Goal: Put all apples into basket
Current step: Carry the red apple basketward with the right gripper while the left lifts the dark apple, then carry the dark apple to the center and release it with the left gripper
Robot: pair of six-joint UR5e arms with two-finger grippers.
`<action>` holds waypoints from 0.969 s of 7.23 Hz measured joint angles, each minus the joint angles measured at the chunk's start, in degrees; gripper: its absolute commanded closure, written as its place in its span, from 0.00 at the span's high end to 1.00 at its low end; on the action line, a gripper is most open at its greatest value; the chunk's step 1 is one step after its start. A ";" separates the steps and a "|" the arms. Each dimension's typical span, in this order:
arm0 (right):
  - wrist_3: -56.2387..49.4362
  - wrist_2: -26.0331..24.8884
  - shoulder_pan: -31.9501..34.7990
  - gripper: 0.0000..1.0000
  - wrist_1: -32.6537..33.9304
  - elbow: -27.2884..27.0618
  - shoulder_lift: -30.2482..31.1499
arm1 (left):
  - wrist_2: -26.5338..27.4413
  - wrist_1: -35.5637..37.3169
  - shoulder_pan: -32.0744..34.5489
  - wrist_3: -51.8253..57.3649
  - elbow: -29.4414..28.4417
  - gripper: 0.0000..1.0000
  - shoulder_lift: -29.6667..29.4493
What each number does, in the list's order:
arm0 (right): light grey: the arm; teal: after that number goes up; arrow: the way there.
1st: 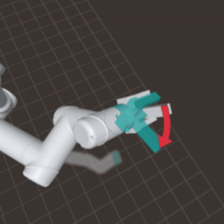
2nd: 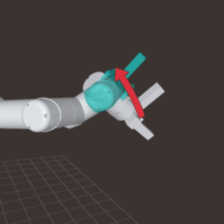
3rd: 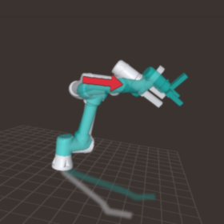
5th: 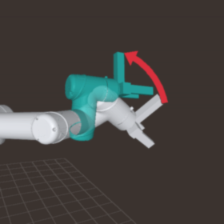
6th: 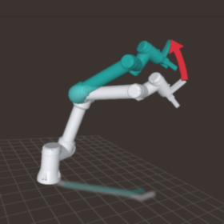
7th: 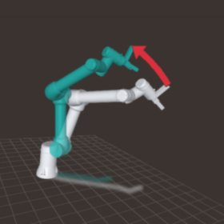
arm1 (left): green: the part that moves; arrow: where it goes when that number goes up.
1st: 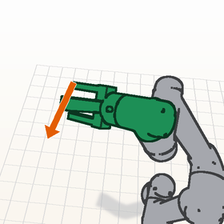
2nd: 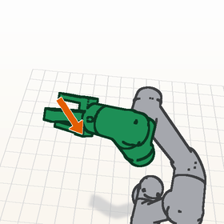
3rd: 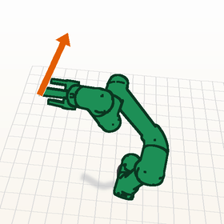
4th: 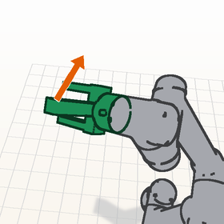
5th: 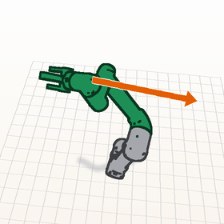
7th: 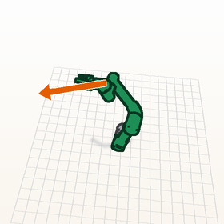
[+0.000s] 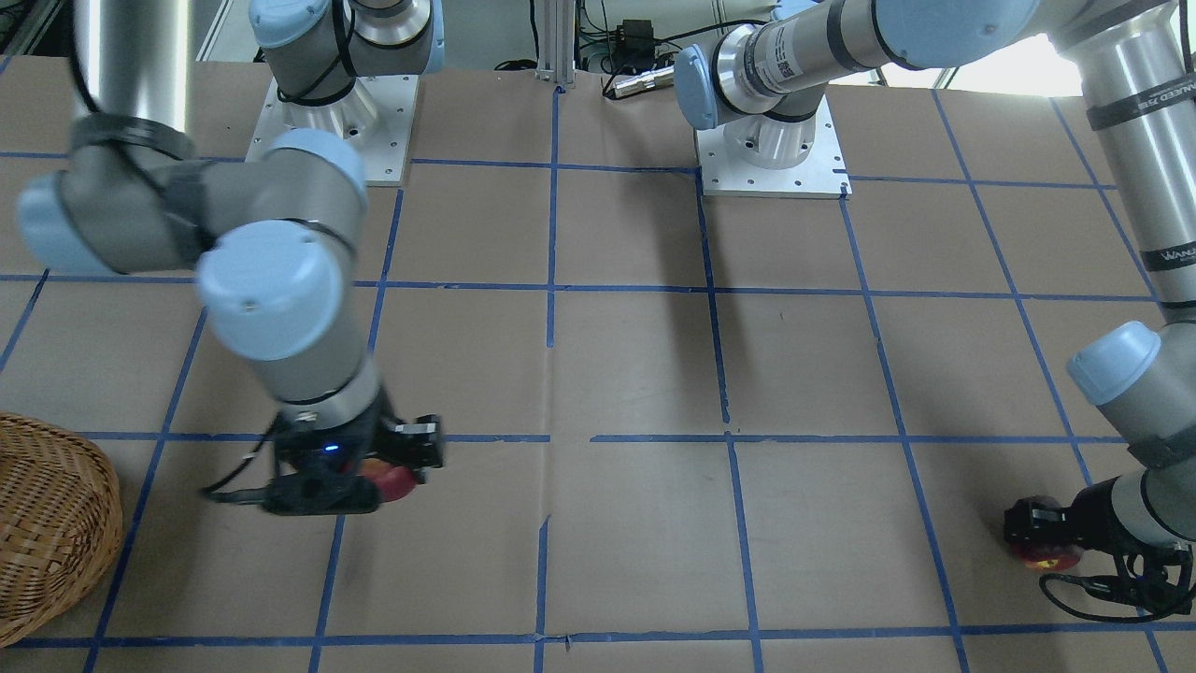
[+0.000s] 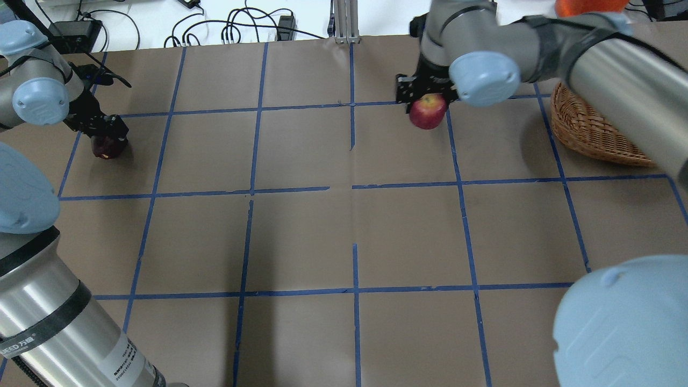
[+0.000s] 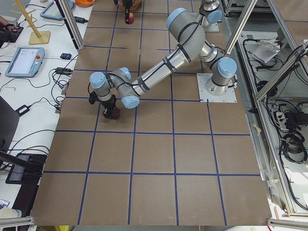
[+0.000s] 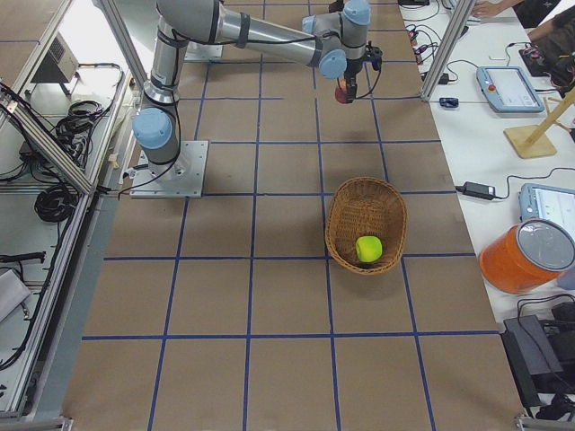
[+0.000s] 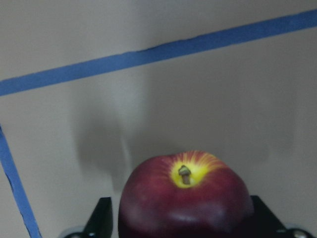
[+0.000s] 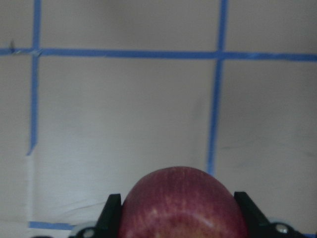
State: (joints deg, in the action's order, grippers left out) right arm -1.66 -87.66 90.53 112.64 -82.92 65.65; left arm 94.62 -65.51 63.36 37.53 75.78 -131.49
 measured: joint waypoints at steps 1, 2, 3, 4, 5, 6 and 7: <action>-8.32 0.08 -7.80 0.07 -2.08 2.21 0.42 | -0.50 -3.83 0.66 -1.69 0.17 0.28 1.75; -16.41 -0.34 -14.68 0.07 -2.47 3.29 -0.05 | -2.61 -8.52 1.80 -6.26 0.61 0.28 4.24; -23.34 -0.70 -20.63 0.08 -2.18 3.68 -1.45 | -5.36 -12.57 4.41 -13.56 1.15 0.28 6.85; -28.84 -0.90 -25.51 0.20 -0.13 3.83 -3.76 | -6.91 -14.67 8.64 -21.81 2.09 0.28 8.92; -33.07 -1.10 -28.51 0.81 2.93 3.84 -6.14 | -8.42 -15.44 13.52 -30.43 3.26 0.28 10.37; -35.34 -1.76 -30.20 1.00 5.02 3.82 -8.18 | -10.48 -15.53 18.73 -39.57 4.48 0.28 11.34; -36.21 -2.32 -31.64 1.00 6.35 3.63 -9.51 | -11.92 -14.34 24.53 -48.61 5.69 0.28 11.43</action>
State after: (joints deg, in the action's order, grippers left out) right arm -37.87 -89.97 58.89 118.99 -79.29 56.13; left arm 82.70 -79.85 87.89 -11.08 81.47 -120.06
